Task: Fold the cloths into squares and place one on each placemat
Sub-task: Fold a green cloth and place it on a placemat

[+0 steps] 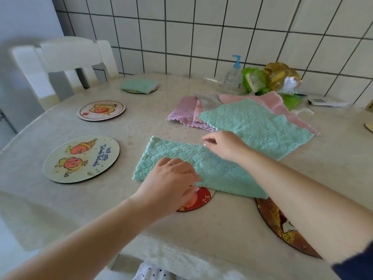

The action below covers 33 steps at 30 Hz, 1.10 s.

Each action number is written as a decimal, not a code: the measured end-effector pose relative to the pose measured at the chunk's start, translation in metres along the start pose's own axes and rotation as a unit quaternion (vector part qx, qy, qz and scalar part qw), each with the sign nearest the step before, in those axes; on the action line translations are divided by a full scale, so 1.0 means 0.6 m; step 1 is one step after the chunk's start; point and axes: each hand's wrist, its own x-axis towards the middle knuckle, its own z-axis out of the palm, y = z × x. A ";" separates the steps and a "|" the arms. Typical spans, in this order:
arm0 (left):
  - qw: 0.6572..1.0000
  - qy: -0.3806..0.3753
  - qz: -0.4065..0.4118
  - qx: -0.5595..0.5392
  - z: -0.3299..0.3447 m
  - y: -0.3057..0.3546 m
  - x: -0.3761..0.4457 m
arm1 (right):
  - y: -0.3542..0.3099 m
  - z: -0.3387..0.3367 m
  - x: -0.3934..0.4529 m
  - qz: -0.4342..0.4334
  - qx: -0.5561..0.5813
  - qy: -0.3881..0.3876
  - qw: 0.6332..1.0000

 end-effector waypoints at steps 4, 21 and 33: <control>1.000 0.022 0.000 0.022 0.011 0.007 0.003 | -0.007 -0.004 0.032 0.012 -0.015 -0.053 0.998; 0.977 0.118 -0.111 -0.138 -0.026 -0.019 -0.008 | 0.010 -0.092 0.001 -0.023 0.164 -0.061 0.984; 0.953 0.049 -0.081 -0.286 -0.038 -0.127 0.018 | -0.001 -0.059 -0.069 -0.023 0.370 -0.111 0.922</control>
